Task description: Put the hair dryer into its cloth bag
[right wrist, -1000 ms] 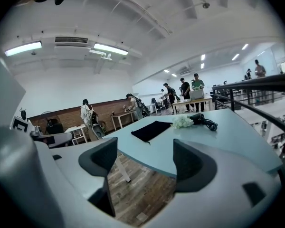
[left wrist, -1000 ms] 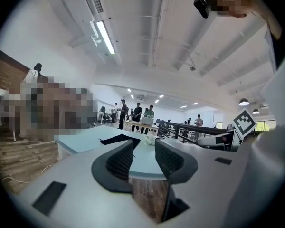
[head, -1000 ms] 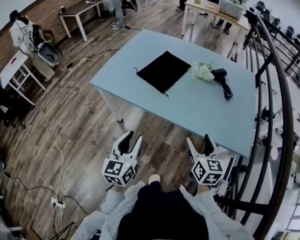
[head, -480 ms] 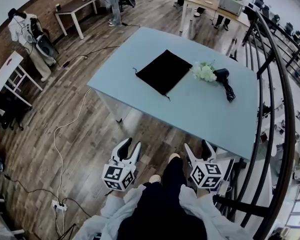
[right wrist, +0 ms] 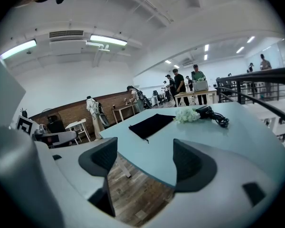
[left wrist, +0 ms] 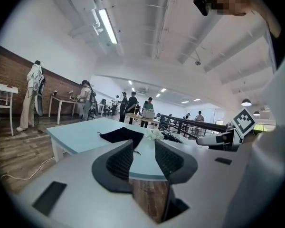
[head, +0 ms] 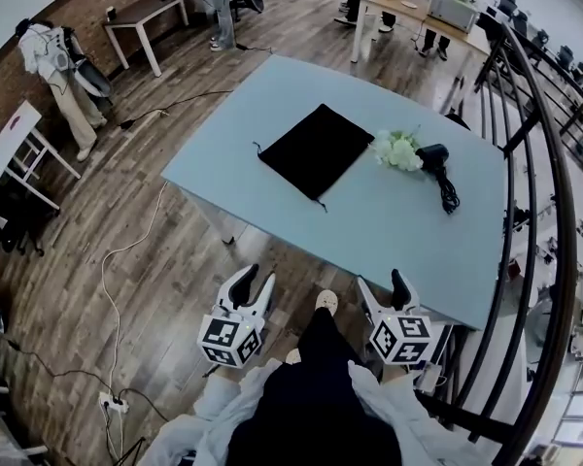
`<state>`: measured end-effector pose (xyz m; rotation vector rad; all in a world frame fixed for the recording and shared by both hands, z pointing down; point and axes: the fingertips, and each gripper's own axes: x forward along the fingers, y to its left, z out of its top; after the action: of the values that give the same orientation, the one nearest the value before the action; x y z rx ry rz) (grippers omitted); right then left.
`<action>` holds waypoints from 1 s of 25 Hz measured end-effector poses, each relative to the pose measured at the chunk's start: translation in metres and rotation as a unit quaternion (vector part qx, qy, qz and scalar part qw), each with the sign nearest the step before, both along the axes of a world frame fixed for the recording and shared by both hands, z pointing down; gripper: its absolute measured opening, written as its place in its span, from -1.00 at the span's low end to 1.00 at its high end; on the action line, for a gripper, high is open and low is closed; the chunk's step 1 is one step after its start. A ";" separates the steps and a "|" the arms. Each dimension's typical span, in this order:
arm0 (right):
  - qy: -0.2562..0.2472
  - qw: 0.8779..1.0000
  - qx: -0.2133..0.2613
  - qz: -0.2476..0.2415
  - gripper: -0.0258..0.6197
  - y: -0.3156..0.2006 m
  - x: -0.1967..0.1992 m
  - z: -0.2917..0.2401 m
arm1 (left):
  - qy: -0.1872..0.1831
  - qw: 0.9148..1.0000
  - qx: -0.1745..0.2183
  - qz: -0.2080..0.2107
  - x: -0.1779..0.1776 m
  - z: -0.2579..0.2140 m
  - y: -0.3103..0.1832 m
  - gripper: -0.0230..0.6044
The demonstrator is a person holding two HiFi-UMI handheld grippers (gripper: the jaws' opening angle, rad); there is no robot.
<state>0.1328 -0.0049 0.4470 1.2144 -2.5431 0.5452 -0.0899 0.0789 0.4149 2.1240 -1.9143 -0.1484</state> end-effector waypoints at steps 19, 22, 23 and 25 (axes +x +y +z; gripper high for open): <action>-0.006 1.000 -0.003 -0.021 0.22 -0.172 -0.023 -0.006 | -0.008 1.000 -0.009 -0.007 -0.016 -0.008 -0.166 -0.43; -0.005 1.000 -0.008 -0.018 0.22 -0.188 -0.021 -0.002 | -0.007 1.000 -0.017 -0.003 -0.013 -0.005 -0.182 -0.43; -0.006 1.000 -0.010 -0.016 0.22 -0.193 -0.019 0.000 | -0.007 1.000 -0.020 -0.001 -0.012 -0.003 -0.187 -0.43; -0.009 1.000 -0.013 -0.010 0.22 -0.205 -0.016 0.003 | -0.005 1.000 -0.024 0.004 -0.009 -0.001 -0.200 -0.43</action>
<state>0.1167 -0.2097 0.4501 1.1795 -2.5524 0.5843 -0.0989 -0.1207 0.4137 2.1052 -1.8964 -0.0895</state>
